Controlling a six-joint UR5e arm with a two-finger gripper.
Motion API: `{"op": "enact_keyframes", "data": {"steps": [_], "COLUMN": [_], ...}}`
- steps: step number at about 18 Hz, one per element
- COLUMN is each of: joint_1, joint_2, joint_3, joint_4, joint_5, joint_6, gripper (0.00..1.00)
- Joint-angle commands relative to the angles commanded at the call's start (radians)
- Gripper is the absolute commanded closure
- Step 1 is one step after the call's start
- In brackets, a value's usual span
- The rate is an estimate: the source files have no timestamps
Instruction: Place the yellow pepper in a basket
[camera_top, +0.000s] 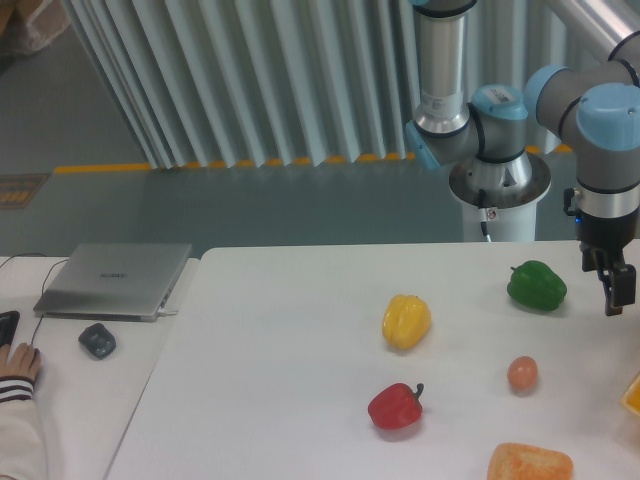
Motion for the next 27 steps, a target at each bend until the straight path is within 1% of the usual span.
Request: {"op": "enact_keyframes", "data": {"steps": [5, 7, 8, 9, 10, 15, 19, 22, 24, 25, 27], "joint_1": [0.0, 0.0, 0.002, 0.008, 0.008, 0.008, 0.006, 0.008, 0.005, 0.002, -0.009], "joint_2": [0.002, -0.002, -0.002, -0.002, -0.002, 0.0, 0.0, 0.0, 0.0, 0.0, -0.002], "joint_3": [0.0, -0.014, -0.024, -0.031, -0.034, -0.035, -0.04, -0.06, -0.063, -0.061, -0.061], "joint_4": [0.003, 0.006, 0.012, 0.05, 0.07, 0.071, 0.074, 0.094, 0.095, 0.095, 0.1], "joint_5": [-0.011, -0.011, -0.009, -0.011, -0.009, -0.018, -0.064, -0.063, -0.065, -0.065, -0.066], "joint_6": [0.003, 0.003, 0.0, 0.003, 0.003, -0.012, -0.135, -0.14, -0.161, -0.196, -0.381], "gripper": [0.0, 0.0, 0.0, 0.0, 0.0, 0.0, 0.0, 0.0, 0.0, 0.0, 0.0]}}
